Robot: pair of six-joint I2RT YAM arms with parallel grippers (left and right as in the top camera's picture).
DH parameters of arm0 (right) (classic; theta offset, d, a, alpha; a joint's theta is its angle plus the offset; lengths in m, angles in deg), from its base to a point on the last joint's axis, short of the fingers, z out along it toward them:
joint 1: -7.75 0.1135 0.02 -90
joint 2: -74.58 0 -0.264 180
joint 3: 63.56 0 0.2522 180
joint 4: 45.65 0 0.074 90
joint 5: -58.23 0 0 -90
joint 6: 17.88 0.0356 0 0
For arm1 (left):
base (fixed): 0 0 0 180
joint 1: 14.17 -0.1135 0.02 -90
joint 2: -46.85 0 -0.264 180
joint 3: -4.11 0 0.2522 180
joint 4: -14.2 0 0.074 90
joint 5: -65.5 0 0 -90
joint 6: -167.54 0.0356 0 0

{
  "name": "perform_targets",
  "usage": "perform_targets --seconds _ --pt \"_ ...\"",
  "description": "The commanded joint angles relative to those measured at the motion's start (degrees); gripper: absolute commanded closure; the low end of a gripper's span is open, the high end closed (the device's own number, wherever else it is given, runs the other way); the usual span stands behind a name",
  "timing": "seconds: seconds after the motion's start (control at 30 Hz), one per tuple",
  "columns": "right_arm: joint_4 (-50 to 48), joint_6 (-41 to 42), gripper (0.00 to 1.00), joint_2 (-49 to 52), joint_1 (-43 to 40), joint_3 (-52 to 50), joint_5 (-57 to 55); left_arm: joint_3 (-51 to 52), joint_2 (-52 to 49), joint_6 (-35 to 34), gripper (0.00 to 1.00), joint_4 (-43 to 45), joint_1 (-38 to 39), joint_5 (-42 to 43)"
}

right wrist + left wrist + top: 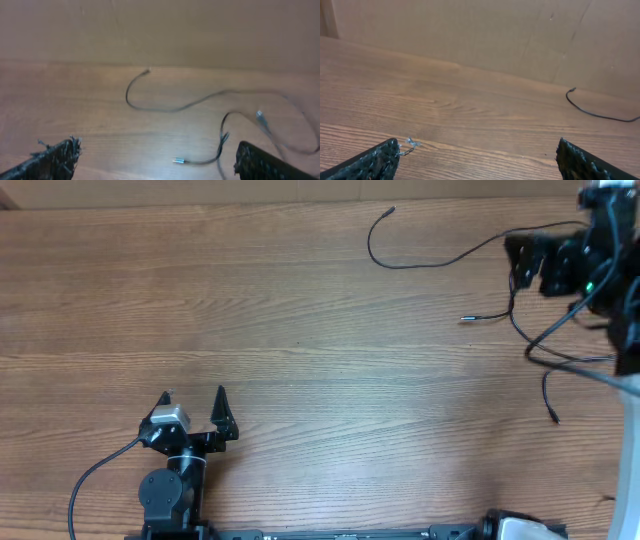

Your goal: Untangle cables

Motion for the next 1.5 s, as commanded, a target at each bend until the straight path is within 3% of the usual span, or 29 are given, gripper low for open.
perform_targets --seconds 0.0,0.27,0.73,1.1,1.47 --pt "-10.67 6.21 0.0 -7.08 0.04 -13.07 1.27 0.17 0.7 0.68 0.0 0.0 -0.31 0.76" --pt "-43.45 14.27 0.0 -23.58 -0.37 -43.43 1.57 0.17 0.7 0.68 0.01 0.0 -0.31 0.76" --pt "-68.57 20.44 0.0 -50.75 -8.35 -76.39 1.66 0.17 0.7 0.68 0.0 0.0 -0.31 0.76" --pt "-72.15 21.46 0.0 -67.69 -9.29 -90.16 -0.04 0.17 0.7 0.68 0.0 0.0 -0.31 0.76" --pt "-56.68 21.22 0.0 -76.41 -9.29 -90.6 -1.57 0.17 0.7 0.68 0.0 0.0 -0.31 0.76"
